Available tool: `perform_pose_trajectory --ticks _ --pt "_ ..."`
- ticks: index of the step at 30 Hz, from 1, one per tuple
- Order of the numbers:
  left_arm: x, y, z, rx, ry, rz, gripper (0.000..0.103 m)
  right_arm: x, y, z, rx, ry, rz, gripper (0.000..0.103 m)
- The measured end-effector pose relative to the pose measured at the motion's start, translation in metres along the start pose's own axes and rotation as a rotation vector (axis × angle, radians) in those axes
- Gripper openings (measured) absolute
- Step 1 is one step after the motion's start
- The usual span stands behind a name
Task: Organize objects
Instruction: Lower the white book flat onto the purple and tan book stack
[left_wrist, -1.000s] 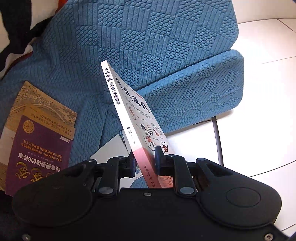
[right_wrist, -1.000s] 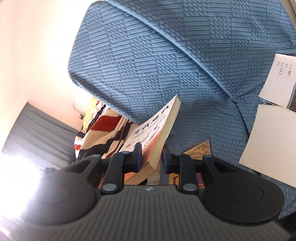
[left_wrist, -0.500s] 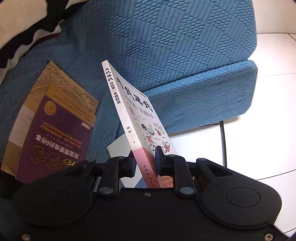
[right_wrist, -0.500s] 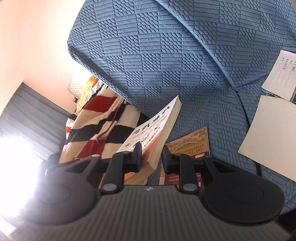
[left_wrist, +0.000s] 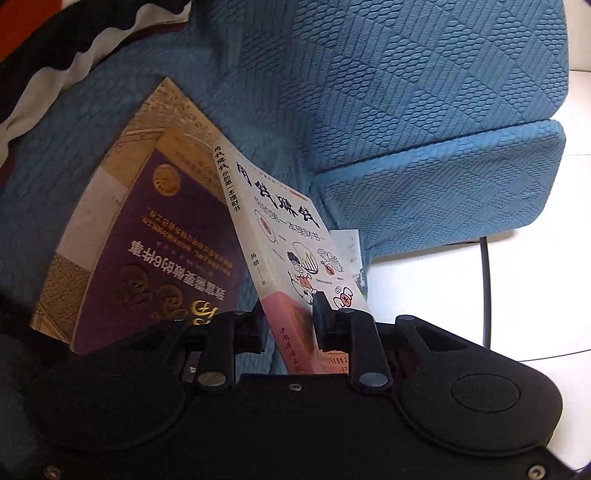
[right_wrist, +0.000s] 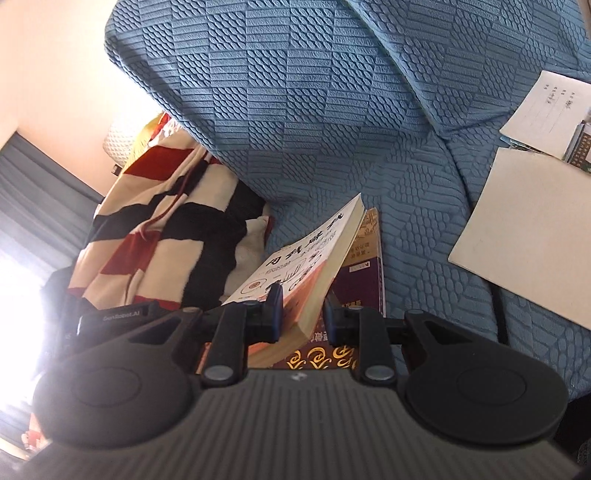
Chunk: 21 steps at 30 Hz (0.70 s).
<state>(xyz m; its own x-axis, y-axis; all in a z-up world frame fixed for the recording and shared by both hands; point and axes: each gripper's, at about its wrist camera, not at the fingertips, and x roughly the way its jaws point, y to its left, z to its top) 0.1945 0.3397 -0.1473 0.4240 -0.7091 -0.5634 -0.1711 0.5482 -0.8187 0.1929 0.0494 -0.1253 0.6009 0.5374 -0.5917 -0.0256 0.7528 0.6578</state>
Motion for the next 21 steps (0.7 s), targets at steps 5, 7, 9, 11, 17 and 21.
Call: perform_pose_trajectory --ticks 5,7,9,11,17,21 --pt "0.003 0.018 0.0 -0.019 0.002 0.035 0.024 0.013 0.001 -0.01 -0.033 0.011 -0.027 0.026" --pt "0.003 0.025 -0.001 -0.019 0.0 0.048 0.024 0.018 0.0 -0.014 -0.035 0.021 -0.033 0.026" --pt "0.002 0.029 -0.001 -0.022 -0.001 0.052 0.025 0.022 0.0 -0.018 -0.041 0.029 -0.035 0.026" --pt "0.002 0.034 0.0 -0.027 -0.001 0.055 0.025 0.025 -0.001 -0.02 -0.05 0.03 -0.035 0.026" --pt "0.01 0.041 0.002 -0.023 0.014 0.123 0.026 0.041 -0.016 -0.035 0.004 0.049 -0.034 0.026" --pt "0.016 0.05 0.002 -0.034 0.035 0.176 0.031 0.052 -0.023 -0.048 0.007 0.087 -0.047 0.028"
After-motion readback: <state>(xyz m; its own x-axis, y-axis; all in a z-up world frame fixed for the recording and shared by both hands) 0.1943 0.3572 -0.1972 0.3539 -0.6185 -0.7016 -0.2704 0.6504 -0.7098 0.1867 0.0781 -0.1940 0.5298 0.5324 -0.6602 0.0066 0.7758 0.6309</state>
